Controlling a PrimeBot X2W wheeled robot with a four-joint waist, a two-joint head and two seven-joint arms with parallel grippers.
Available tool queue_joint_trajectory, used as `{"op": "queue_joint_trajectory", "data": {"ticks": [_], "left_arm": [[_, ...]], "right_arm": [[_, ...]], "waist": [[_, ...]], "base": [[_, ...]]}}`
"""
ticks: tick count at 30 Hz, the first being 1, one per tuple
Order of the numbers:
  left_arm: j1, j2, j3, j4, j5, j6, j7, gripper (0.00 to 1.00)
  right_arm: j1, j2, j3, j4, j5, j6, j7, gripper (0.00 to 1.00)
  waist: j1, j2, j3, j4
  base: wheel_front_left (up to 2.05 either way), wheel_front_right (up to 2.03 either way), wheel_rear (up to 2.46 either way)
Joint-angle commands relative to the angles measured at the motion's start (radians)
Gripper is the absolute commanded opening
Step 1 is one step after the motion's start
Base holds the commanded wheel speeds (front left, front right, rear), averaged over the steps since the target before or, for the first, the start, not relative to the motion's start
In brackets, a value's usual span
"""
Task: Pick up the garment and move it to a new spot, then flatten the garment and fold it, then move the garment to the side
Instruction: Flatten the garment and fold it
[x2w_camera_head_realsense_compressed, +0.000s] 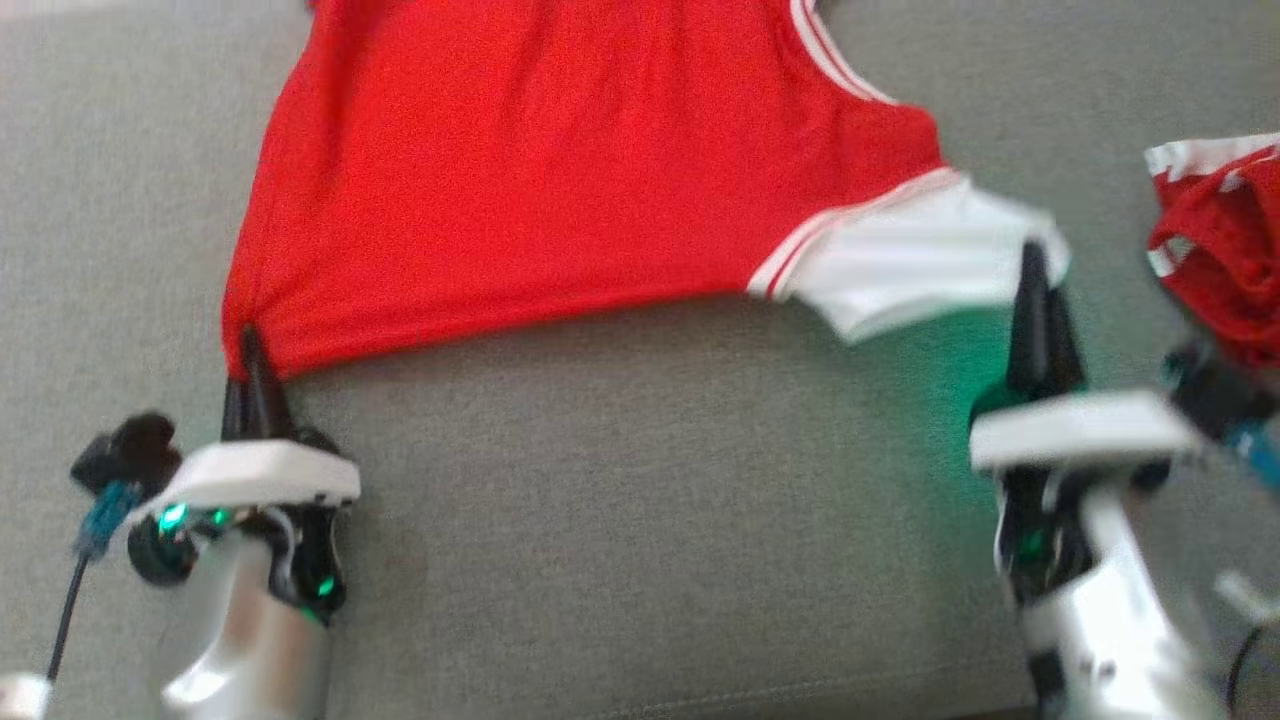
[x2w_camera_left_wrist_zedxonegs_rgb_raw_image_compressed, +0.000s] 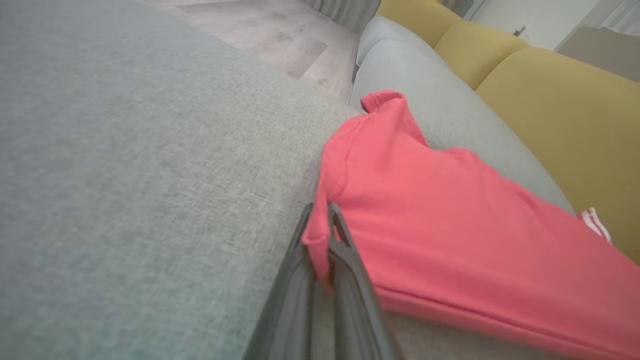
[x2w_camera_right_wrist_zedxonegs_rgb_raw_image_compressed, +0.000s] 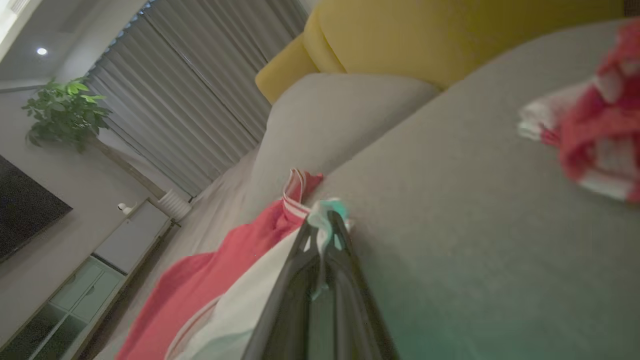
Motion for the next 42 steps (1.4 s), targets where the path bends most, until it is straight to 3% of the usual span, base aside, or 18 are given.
{"op": "queue_joint_trajectory", "data": {"ticks": [1,10,18,25,33,42], "left_arm": [[0.031,0.016,0.070,-0.018,0.006,-0.003,-0.004,0.00],[0.237,-0.025,0.167,-0.066,0.079,-0.035,-0.005,0.00],[0.411,-0.026,0.113,-0.108,0.028,-0.044,-0.005,0.00],[0.489,-0.026,0.048,-0.191,-0.007,-0.045,-0.005,0.00],[0.428,-0.026,-0.015,-0.223,0.004,-0.036,-0.005,0.00],[0.269,-0.026,-0.076,-0.185,-0.018,0.007,-0.005,0.00]], "right_arm": [[0.013,0.002,0.025,-0.056,0.005,0.004,-0.006,0.00],[0.265,0.002,0.068,-0.095,0.026,0.004,-0.006,0.00],[0.422,0.001,0.042,-0.130,0.020,0.004,0.026,0.00],[0.527,0.001,0.008,-0.226,0.026,0.004,0.075,0.00],[0.447,0.002,0.010,-0.290,0.056,0.004,0.105,0.00],[0.226,0.002,0.037,-0.151,0.073,0.004,0.109,0.00]], "waist": [[0.0002,0.0000,-0.023,-0.014],[0.0002,0.0000,-0.153,-0.025],[0.0002,0.0000,-0.288,-0.015],[0.0002,0.0000,-0.313,0.020],[0.0002,0.0000,-0.268,0.038],[0.0002,0.0000,-0.188,0.062]], "base": [[0.00,0.00,0.00],[0.00,0.00,0.00],[0.00,0.00,0.00],[0.00,0.00,0.00],[0.00,0.00,0.00],[0.00,0.00,0.00]]}}
